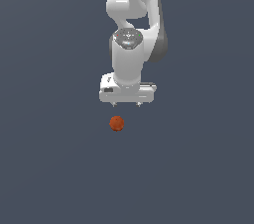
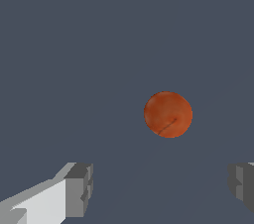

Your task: Pick up the object and move it to a goal position.

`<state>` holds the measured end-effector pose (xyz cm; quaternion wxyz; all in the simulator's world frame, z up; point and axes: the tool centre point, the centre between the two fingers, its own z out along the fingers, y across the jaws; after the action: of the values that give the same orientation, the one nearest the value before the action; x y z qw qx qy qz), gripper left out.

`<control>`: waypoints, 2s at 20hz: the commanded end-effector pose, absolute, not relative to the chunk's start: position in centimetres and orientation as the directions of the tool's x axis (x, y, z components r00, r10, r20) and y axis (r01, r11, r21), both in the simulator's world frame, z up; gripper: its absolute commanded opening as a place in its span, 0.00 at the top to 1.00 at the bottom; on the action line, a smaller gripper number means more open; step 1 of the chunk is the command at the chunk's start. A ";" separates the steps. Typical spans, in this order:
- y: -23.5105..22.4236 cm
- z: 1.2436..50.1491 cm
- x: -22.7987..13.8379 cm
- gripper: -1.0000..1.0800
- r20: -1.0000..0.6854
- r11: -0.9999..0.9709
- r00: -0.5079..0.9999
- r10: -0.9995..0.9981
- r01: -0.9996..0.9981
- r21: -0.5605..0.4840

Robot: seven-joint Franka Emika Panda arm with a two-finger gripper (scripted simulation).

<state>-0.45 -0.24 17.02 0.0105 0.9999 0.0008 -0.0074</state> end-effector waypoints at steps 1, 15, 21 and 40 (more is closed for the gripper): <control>-0.2 17.0 -0.5 0.04 -0.015 -1.000 1.000 0.001 0.002 0.021; -0.1 18.2 0.2 0.04 0.018 -1.000 1.000 0.017 0.017 0.005; -0.1 18.1 0.2 0.04 0.018 -1.000 0.999 0.031 0.031 0.006; -1.7 15.5 0.7 0.04 0.005 -0.936 0.936 0.351 0.351 0.015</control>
<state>0.62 -1.51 15.81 0.0067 0.9872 0.1591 0.0043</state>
